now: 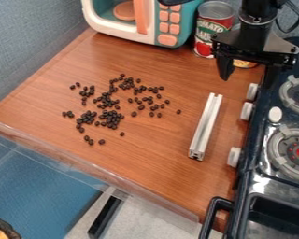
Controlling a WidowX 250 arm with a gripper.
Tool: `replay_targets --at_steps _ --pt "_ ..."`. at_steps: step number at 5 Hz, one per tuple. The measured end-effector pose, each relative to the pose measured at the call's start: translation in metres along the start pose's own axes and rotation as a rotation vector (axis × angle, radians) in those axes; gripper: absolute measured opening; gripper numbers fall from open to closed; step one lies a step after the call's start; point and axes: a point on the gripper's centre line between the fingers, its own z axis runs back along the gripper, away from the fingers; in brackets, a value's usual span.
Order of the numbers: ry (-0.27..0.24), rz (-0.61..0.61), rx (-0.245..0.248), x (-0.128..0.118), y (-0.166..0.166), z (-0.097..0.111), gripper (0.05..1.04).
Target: Sweep into pile
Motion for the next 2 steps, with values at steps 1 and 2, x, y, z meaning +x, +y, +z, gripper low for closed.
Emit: replay_targets --at_steps 1,2 --pt "0.036 -0.002 0.012 -0.007 0.002 -0.013 0.996" --pt "0.07 -0.022 0.022 -0.024 0.007 -0.026 0.996"
